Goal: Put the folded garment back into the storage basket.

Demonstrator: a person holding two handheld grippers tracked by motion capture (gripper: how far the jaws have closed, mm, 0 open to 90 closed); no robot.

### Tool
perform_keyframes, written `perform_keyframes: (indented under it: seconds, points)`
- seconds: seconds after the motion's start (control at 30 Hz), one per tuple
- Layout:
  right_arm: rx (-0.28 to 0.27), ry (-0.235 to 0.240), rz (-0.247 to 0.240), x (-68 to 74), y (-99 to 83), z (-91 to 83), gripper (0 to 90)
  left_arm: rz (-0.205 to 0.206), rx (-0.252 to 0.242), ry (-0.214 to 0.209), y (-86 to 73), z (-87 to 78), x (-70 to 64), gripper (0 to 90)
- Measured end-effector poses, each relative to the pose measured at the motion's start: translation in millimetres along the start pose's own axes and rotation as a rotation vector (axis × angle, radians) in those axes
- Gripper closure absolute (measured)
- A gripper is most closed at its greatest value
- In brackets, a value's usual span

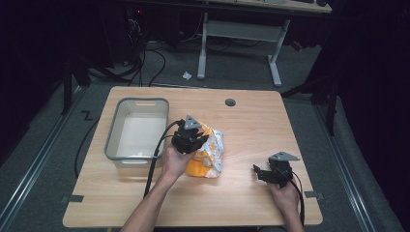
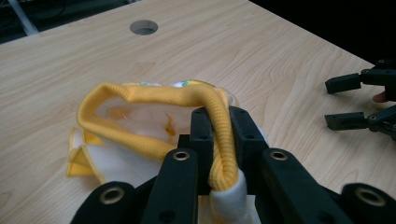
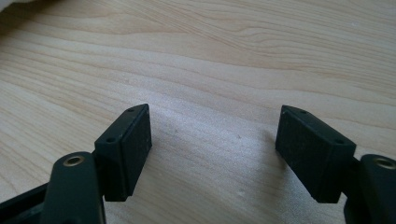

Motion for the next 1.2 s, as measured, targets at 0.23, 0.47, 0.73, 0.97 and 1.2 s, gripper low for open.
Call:
perform_keyframes:
  seconds: [0.23,0.47,0.73,0.97,1.2]
  points:
    - [0.000,0.000,0.000,0.0,0.0,0.0,27.1,0.002,-0.034,0.004,11.1,-14.0,3.8,81.5]
    - [0.000,0.000,0.000,0.0,0.0,0.0,27.1,-0.008,-0.066,-0.014,20.9,-28.0,5.9,81.5]
    - [0.000,0.000,-0.001,-0.1,0.0,0.0,27.1,-0.008,-0.092,-0.018,30.8,-40.4,11.2,81.6]
    - [0.000,0.000,0.000,0.0,0.0,0.0,27.1,0.003,-0.100,-0.013,40.2,-48.7,15.3,81.7]
    - [0.000,0.000,0.000,0.0,0.0,0.0,27.1,0.008,-0.124,-0.009,51.9,-61.4,21.4,81.7]
Point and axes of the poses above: each handheld gripper's, and its own axes: z roughly forward along the jaws, y roughly out of its top, x roughly to its left, the point moved 8 cm from there along z, roughly forward along the jaws, and after that the axes turned 1 degree about -y, right-handed, at the moved point
